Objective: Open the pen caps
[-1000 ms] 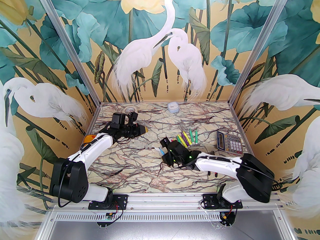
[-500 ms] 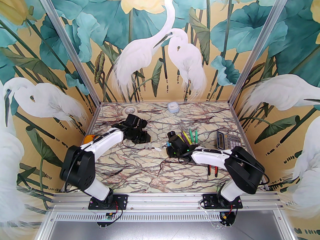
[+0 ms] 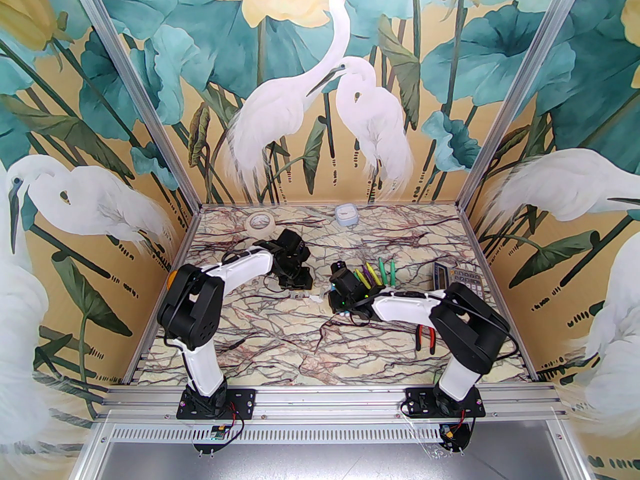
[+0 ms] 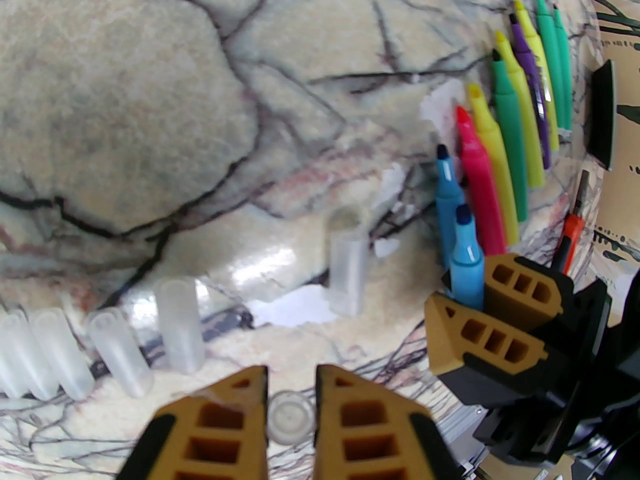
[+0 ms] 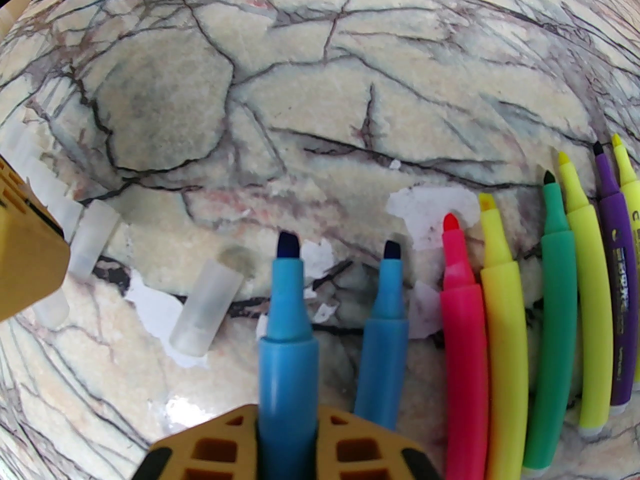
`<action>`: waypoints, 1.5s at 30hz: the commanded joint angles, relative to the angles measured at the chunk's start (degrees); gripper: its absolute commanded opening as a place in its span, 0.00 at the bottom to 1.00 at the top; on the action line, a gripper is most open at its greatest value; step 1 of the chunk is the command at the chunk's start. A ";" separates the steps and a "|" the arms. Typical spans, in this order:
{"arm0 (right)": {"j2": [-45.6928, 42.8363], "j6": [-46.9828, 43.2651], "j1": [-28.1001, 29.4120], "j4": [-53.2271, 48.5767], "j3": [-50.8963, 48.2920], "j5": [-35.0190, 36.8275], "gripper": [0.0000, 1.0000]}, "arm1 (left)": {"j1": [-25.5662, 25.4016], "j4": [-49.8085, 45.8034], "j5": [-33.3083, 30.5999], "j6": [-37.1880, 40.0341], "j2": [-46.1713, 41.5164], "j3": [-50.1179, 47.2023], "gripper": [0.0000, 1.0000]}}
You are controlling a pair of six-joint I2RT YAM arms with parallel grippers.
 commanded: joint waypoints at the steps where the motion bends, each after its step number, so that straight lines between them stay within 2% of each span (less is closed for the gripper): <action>1: 1.36 1.27 -0.15 -0.51 2.01 0.17 0.01 | -0.53 -2.32 -1.95 1.41 1.89 1.85 0.00; 5: 2.23 1.26 -0.14 -1.45 2.71 0.94 0.04 | -1.23 -2.25 -1.97 1.48 3.05 2.18 0.01; 14: 2.45 0.68 -0.14 -3.82 3.64 2.45 0.12 | -1.58 -1.62 -2.08 1.39 4.84 2.65 0.09; 17: 2.28 0.33 -0.14 -4.20 3.73 2.54 0.18 | -1.58 -1.53 -2.14 1.35 5.01 2.65 0.14; 20: 2.45 -0.04 -0.14 -4.57 4.06 2.52 0.19 | -1.58 -1.44 -2.41 1.36 5.04 2.54 0.19; 38: 1.29 -1.55 -0.14 -6.32 5.09 2.04 0.28 | -1.58 0.41 -2.31 1.05 2.36 1.97 0.30; 40: -0.65 -2.40 -0.14 -5.28 4.03 1.74 0.31 | -1.58 2.04 -3.81 0.99 -0.05 0.76 0.35; 42: -3.33 -3.77 -0.14 -4.69 3.13 2.15 0.36 | -1.58 3.83 -5.85 1.29 -3.23 -0.89 0.45; 45: -7.48 -6.22 -0.14 -4.61 2.28 3.50 0.41 | -1.33 6.66 -9.54 1.93 -8.54 -3.55 0.55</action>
